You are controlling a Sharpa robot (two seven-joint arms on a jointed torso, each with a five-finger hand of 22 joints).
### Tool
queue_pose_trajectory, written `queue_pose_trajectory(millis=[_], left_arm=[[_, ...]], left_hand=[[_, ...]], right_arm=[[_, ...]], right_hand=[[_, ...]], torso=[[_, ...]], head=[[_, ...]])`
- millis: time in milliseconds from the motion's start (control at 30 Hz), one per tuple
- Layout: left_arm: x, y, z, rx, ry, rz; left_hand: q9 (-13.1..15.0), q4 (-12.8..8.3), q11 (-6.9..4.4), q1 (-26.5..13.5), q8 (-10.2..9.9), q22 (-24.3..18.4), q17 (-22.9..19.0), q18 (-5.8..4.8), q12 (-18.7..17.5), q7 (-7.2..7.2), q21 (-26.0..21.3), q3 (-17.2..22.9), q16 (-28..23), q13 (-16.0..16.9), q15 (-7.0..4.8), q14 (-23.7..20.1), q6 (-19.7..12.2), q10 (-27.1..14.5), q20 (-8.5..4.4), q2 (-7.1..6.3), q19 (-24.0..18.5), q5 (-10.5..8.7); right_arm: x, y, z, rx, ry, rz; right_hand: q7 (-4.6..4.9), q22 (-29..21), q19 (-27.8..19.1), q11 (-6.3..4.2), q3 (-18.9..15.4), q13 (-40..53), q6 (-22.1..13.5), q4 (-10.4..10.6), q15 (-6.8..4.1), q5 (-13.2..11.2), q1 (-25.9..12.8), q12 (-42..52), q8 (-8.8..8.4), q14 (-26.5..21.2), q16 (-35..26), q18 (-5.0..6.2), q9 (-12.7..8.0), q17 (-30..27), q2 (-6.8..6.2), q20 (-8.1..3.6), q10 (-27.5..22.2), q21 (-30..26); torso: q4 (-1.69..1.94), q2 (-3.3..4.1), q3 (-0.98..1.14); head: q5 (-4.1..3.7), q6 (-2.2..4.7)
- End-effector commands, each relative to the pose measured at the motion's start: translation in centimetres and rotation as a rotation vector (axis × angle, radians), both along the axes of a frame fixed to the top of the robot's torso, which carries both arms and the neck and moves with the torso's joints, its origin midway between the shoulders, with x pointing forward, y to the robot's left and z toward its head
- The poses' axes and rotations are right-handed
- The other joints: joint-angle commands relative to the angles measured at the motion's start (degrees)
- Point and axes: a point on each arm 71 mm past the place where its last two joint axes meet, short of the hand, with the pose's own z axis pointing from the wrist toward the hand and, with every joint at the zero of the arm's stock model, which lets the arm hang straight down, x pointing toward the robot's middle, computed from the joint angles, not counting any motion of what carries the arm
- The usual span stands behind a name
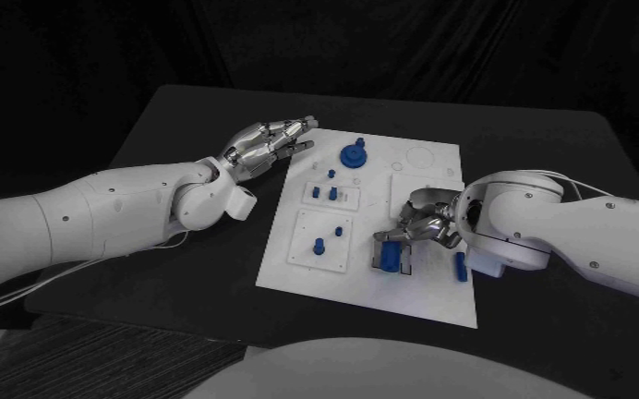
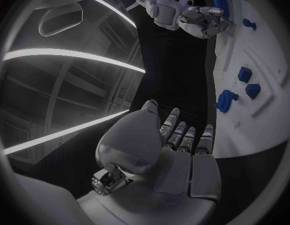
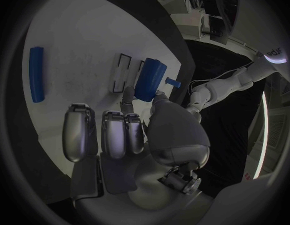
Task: Assemble the parts on the task board
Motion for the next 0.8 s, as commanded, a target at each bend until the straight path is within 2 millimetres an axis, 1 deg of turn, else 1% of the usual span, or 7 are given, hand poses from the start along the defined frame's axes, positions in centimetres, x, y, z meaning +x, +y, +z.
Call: queue_pose_trajectory(millis=[33,167,233,267,567,733,800], left_arm=[[-0.07,-0.13,0.16,-0.03,-0.014,-0.006],[-0.07,-0.15,0.13,-0.029,-0.012,-0.008],[-0.07,-0.16,0.12,-0.028,-0.01,-0.009],[-0.07,-0.16,0.11,-0.028,-0.01,-0.009],[-0.09,-0.12,0.07,-0.026,-0.006,-0.01],[-0.11,-0.12,0.04,-0.025,-0.003,-0.012],[-0.11,-0.13,0.03,-0.025,-0.002,-0.012]], left_hand=[[0.0,0.2,0.17,0.6,-0.1,-0.1,0.1,0.21,0.1,0.18,0.0,0.2,0.4,0.0,0.31,0.0,-0.3,-0.2,0.16,-0.01,-0.1,0.19],[0.0,0.2,0.18,0.6,-0.1,-0.1,0.1,0.21,0.1,0.19,0.0,0.3,0.4,0.0,0.35,0.0,-0.3,-0.2,0.16,-0.01,-0.1,0.21],[0.0,0.2,0.18,0.6,-0.1,-0.1,0.1,0.21,0.1,0.19,0.0,0.3,0.4,0.0,0.35,0.0,-0.3,-0.2,0.16,-0.01,-0.1,0.21],[0.0,0.2,0.18,0.6,-0.1,-0.1,0.1,0.21,0.1,0.19,0.0,0.3,0.4,0.0,0.35,0.0,-0.3,-0.2,0.16,-0.01,-0.1,0.21],[0.0,0.2,0.18,0.6,-0.1,-0.1,0.1,0.21,0.1,0.19,0.0,0.3,0.4,0.0,0.35,0.0,-0.3,-0.2,0.16,-0.01,-0.1,0.21],[0.0,0.2,0.18,0.6,-0.1,-0.1,0.1,0.21,0.1,0.19,0.0,0.3,0.4,0.0,0.35,0.0,-0.3,-0.2,0.16,-0.01,-0.1,0.21],[0.0,0.2,0.18,0.6,-0.1,-0.1,0.1,0.21,0.1,0.19,0.0,0.3,0.4,0.0,0.35,0.0,-0.3,-0.2,0.16,-0.01,-0.1,0.21]], right_arm=[[-0.07,-0.15,-0.18,-0.02,0.007,-0.003],[-0.02,-0.22,-0.18,-0.019,0.005,-0.007],[0.02,-0.29,-0.17,-0.018,0.002,-0.012],[0.03,-0.31,-0.17,-0.017,0.001,-0.014],[0.14,-0.6,-0.09,-0.01,-0.01,-0.032],[0.11,-0.69,-0.1,-0.013,-0.006,-0.028],[0.08,-0.7,-0.11,-0.015,-0.004,-0.025]], right_hand=[[0.17,11.7,1.7,0.3,-0.6,15.1,-0.2,0.0,0.51,-0.8,-1.1,0.3,0.38,4.8,-0.3,0.71,0.0,8.2,0.25,0.44,6.0,-0.4],[0.16,11.7,1.7,0.3,-1.1,15.1,-0.2,0.1,0.51,-1.5,-2.8,0.3,0.46,4.7,-0.4,0.75,0.1,8.1,1.03,0.45,6.0,-0.5],[0.14,11.7,1.6,0.29,-1.7,15.1,-0.1,0.1,0.5,-2.7,-4.0,0.3,0.54,4.7,-0.4,0.77,0.1,8.1,1.43,0.45,6.0,-0.6],[0.15,11.7,1.6,0.29,-1.7,15.1,-0.1,0.0,0.5,-2.8,-4.1,0.3,0.54,4.7,-0.4,0.77,0.1,8.1,1.43,0.45,6.0,-0.6],[0.17,11.6,1.6,0.3,-3.1,15.1,-0.2,0.0,0.51,-7.0,-6.2,0.3,0.64,4.7,-0.4,0.79,0.2,8.1,1.92,0.45,6.0,-0.8],[0.2,11.6,1.6,0.33,-4.1,15.1,-0.3,-0.1,0.52,-9.0,-6.6,0.3,0.61,4.7,-0.4,0.8,0.1,8.1,1.02,0.47,6.0,-0.9],[0.25,11.6,1.6,0.41,-4.7,15.1,-0.5,-0.1,0.55,-11.0,-6.9,0.3,0.48,4.7,-0.4,0.81,0.1,8.0,0.1,0.49,6.0,-0.9]], torso=[[0.02,0.01,0.0],[0.03,-0.01,0.0],[0.02,0.0,0.01],[0.02,-0.01,0.01],[0.03,0.01,0.01],[0.01,0.0,0.01],[-0.02,0.0,0.01]], head=[[0.04,-0.01],[0.05,-0.01],[0.08,-0.01],[0.1,-0.01],[0.06,-0.01],[0.14,-0.01],[0.17,-0.01]])
